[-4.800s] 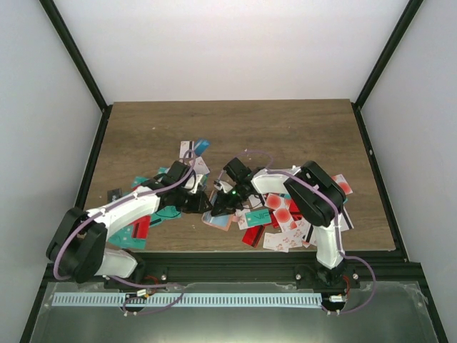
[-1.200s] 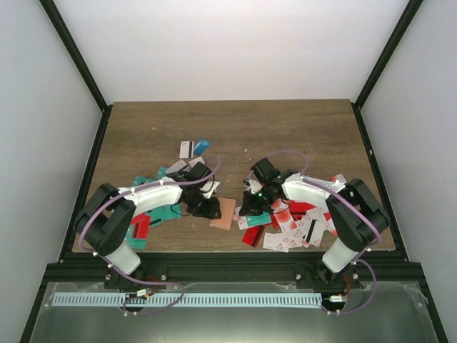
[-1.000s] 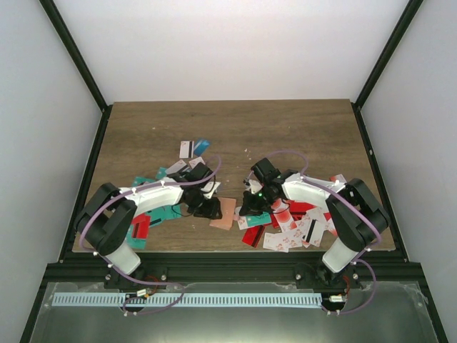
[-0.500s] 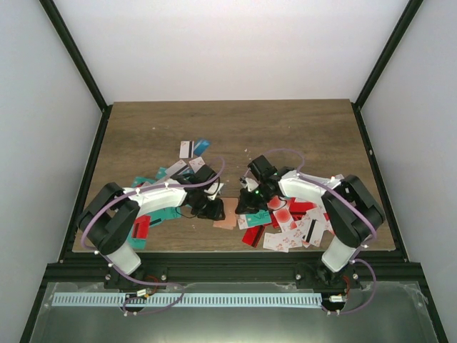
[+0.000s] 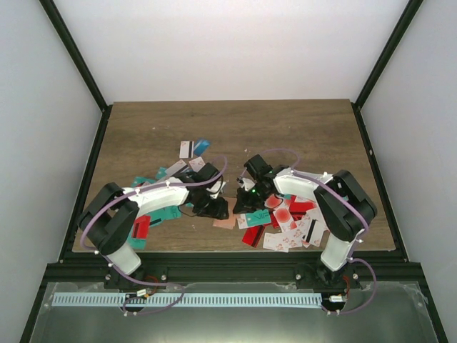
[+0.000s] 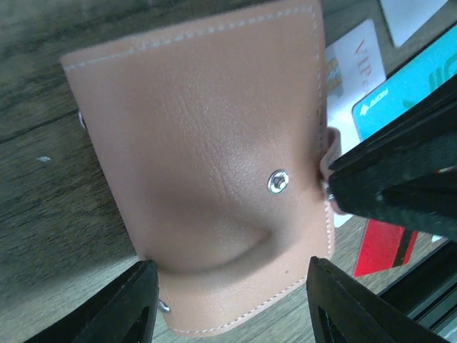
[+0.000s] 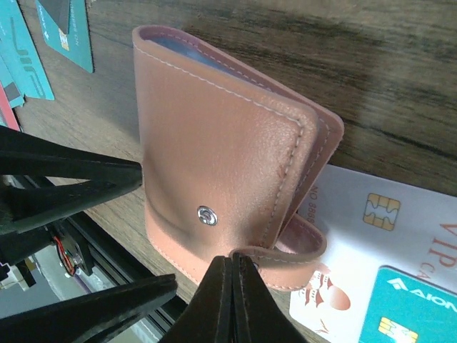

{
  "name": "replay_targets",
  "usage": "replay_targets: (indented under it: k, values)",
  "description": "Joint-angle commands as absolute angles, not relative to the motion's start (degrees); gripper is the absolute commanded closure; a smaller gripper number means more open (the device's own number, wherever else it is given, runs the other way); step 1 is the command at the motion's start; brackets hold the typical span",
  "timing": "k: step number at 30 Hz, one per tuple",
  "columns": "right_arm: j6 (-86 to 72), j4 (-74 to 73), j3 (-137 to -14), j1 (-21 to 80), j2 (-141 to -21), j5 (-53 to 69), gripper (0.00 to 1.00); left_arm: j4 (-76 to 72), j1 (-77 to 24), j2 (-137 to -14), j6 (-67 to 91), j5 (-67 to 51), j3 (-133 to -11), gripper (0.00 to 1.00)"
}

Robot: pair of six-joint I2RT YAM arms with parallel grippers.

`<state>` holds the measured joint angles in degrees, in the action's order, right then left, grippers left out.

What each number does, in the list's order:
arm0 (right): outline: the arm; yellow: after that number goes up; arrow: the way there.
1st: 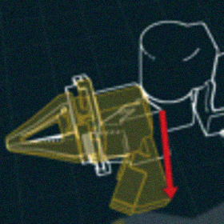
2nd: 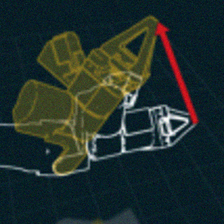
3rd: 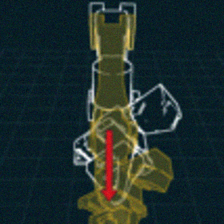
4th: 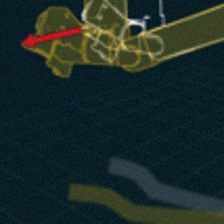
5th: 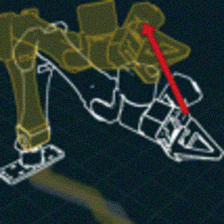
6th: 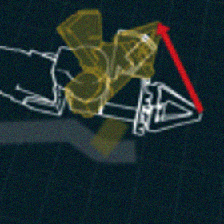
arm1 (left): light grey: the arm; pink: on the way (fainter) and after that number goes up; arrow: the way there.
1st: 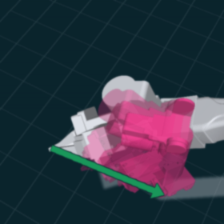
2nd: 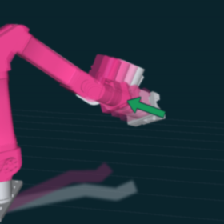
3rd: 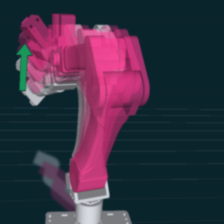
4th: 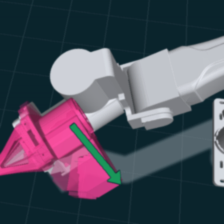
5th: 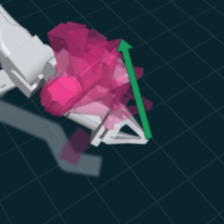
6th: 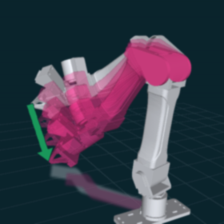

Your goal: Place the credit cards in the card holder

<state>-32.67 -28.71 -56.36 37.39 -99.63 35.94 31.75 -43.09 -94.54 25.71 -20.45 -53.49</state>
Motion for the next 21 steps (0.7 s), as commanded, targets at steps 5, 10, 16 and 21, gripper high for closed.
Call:
replay_targets:
  k: [5, 10, 16, 21]
  values:
    - [-32.5, -29.2, -58.6, 38.0, -101.6, 35.7, 0.99, 36.5, -42.7, -94.7, 24.5, -15.9, -57.6, 0.4]
    - [-32.3, -29.5, -59.0, 38.0, -101.8, 35.6, 0.99, 36.4, -41.2, -96.3, 23.1, -15.3, -57.5, 0.41]
    - [-32.3, -30.2, -59.9, 38.0, -101.8, 35.9, 0.99, 35.1, -41.0, -100.0, 21.7, -16.7, -58.5, 0.44]
    - [-32.2, -30.9, -61.2, 38.0, -101.9, 36.2, 0.99, 34.2, -41.0, -101.7, 21.5, -18.2, -58.2, 0.49]
